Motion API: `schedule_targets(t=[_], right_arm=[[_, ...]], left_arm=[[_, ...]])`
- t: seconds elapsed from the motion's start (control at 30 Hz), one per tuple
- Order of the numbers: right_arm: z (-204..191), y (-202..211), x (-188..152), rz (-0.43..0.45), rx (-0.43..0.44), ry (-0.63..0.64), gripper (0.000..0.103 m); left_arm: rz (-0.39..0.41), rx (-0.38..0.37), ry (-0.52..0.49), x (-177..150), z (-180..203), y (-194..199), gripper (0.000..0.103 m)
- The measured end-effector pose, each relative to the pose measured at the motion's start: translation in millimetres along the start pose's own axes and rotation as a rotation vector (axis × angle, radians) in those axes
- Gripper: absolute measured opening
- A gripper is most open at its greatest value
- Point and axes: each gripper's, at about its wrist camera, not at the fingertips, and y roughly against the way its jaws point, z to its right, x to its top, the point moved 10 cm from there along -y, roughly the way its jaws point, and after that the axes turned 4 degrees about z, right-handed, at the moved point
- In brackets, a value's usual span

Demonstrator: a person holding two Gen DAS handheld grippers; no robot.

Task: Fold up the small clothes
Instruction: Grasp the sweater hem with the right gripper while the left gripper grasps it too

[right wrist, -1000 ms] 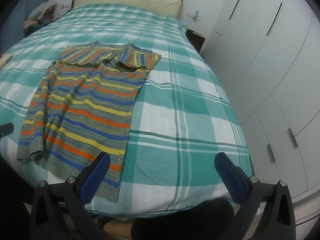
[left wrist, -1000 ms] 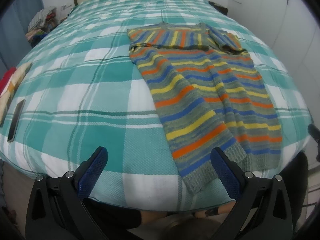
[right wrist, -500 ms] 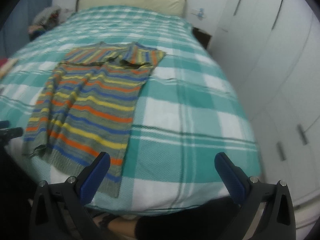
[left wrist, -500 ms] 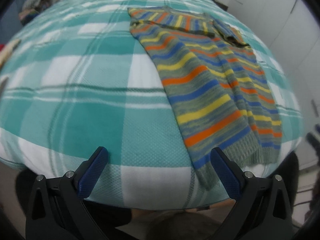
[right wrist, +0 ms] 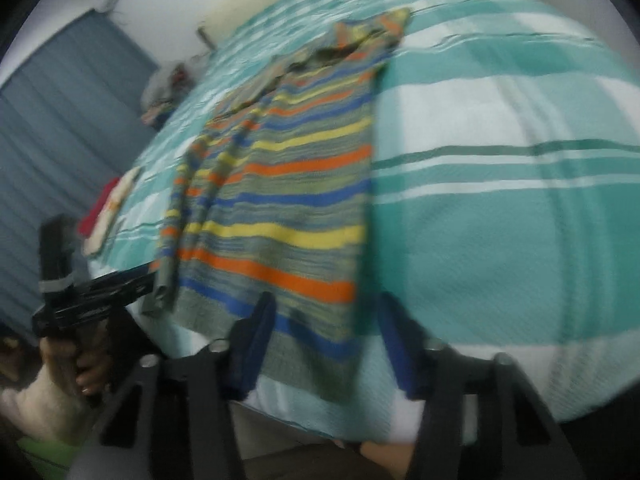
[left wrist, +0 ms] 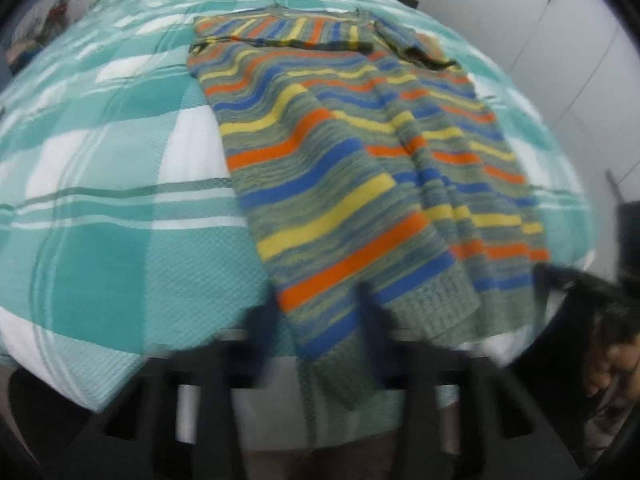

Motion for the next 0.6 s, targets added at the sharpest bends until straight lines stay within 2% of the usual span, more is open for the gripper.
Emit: schedule_targets(t=[0.03,0.07,0.17,0.3,0.37,0.47,0.57,0.6], right_arm=[[-8,-5,-2,-0.025,0.043,0.009,0.006],[-14,-7,-4,-0.049,0.057,0.027,0.006],[-18,8,-1,-0.047,-0.038,0.128,0.005],[1,50,10,-0.022,-0.136,0.107,0.005],[11,58,15,-0.020,-0.178,0.095,0.005],[12,40,12,-0.049,-0.195,0.106,0.005],[19,15,-1,-0.093,-0.176,0.110,0.008],[22,11,-2,-0.098,-0.172,0.104,0.011]], left_arm=[[-0.007,-0.029,0.014,1,-2,3,0.005],[-0.006,-0.043,0.024,1,-5,7,0.004],[0.015,-0.033,0.028,3,-29,33,0.004],[0.037,0.045,-0.002,1,-70,65,0.004],[0.028,0.051,-0.018,-3,-77,65,0.004],[0.008,0.076,-0.048,-10,-77,43,0.006],[0.011,0.064,-0.004,-14,-81,29,0.013],[0.019,0.038,0.013,-14,-80,29,0.023]])
